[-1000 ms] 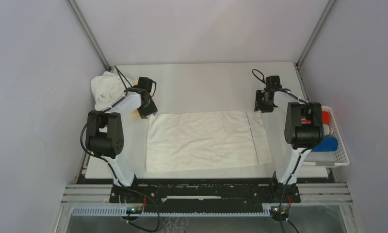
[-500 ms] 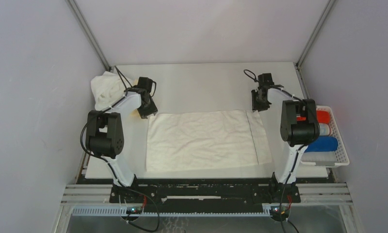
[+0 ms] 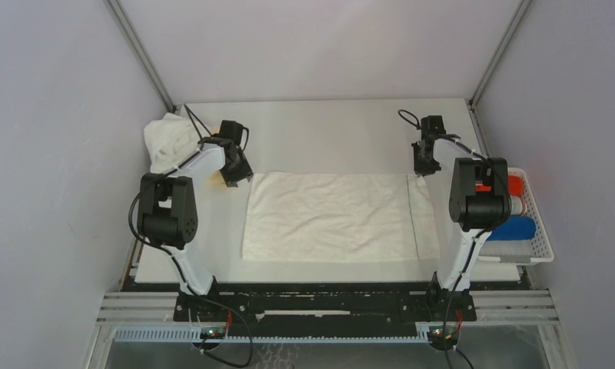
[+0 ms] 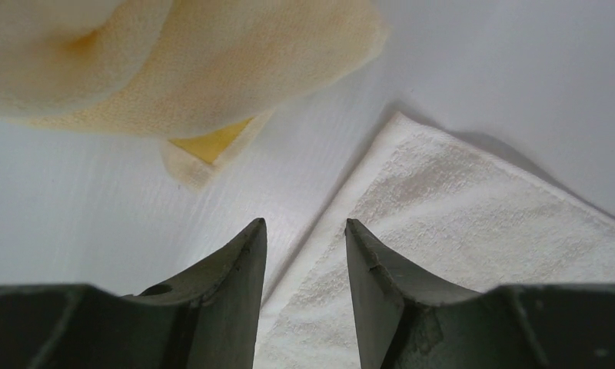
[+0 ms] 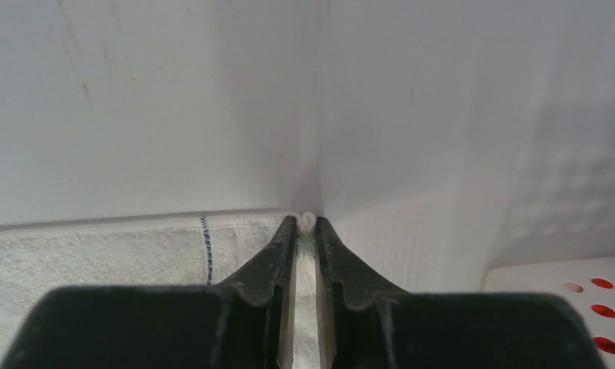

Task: Roll the towels
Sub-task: Fold the towel at the center of the board.

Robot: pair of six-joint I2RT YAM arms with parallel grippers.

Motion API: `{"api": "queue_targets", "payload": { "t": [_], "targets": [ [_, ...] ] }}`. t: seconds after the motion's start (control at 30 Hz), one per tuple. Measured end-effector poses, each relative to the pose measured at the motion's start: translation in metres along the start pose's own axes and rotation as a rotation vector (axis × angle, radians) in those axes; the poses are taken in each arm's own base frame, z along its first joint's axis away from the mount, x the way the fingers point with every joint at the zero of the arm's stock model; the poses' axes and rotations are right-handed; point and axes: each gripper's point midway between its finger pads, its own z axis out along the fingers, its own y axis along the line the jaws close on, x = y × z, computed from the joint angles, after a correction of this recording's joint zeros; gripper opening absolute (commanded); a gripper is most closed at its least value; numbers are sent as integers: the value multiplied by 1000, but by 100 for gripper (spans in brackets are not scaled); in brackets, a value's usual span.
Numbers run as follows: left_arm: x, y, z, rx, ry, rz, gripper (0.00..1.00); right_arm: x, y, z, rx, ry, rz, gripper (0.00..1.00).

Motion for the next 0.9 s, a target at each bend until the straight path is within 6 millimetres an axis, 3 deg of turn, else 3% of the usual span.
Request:
{"api": "queue_targets", "payload": {
  "t": [0.4, 0.63, 0.9],
  "targets": [
    [-18, -50, 12, 54, -28, 58, 48, 0, -6, -1, 58, -3, -52, 7],
    [-21, -57, 32, 33, -12, 64, 48, 0, -6, 0, 59, -3, -60, 6],
    [-26, -63, 41, 25, -1, 66, 47, 0, -6, 0, 59, -3, -61, 6]
  ]
}}
